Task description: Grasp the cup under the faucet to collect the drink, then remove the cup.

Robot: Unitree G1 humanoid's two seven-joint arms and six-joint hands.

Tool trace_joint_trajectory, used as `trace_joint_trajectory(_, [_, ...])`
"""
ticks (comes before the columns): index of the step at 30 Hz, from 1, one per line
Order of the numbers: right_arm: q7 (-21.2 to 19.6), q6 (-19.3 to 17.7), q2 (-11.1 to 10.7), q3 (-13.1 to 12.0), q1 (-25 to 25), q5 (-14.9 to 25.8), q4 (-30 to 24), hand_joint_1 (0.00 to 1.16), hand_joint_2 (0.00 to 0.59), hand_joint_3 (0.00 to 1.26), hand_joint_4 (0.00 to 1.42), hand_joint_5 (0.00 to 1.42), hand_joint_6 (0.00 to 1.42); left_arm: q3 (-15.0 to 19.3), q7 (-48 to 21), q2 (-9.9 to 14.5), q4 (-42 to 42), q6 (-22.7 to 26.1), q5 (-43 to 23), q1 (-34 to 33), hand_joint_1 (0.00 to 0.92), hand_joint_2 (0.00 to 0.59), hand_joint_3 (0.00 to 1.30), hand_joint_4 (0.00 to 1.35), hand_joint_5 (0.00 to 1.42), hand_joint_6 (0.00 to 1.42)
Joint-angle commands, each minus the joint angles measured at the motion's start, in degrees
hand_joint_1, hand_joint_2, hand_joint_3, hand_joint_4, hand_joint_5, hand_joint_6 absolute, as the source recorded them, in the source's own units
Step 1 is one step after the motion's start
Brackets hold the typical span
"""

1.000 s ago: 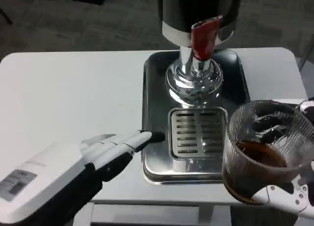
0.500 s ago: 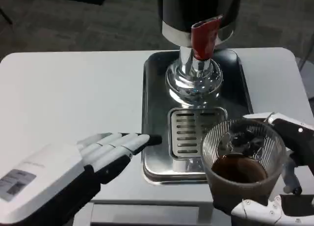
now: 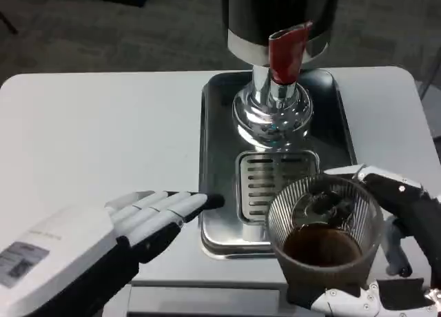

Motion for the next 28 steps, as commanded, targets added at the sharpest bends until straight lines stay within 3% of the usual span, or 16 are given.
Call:
trace_joint_trajectory(1, [-0.3,-0.8,0.3,1.0,-1.0,-0.5,-0.3,0.96,0.121,0.99,1.16,1.34,1.42,0.9,-0.9,0.8,-1.4,-0.6,0.0,0.6,0.0,0.056,0.08,0.0,0.04,0.04])
trace_joint_trajectory(14, [-0.1,-0.1,0.6,2.1,-1.9,-0.8,-0.2,0.96,0.128,0.99,1.18,1.34,1.42,1.3,-0.9,0.0,-3.0,0.1,0.1,1.4,0.0,0.06,0.08,0.0,0.04,0.04])
trace_joint_trajectory(28, [-0.2,0.6,0.8,1.7,-1.9,-0.4,-0.8,0.94,0.128,0.99,1.18,1.34,1.42,3.0,-1.0,-0.4,-3.4,-0.8,0.1,3.6,0.0,0.061,0.08,0.0,0.04,0.04])
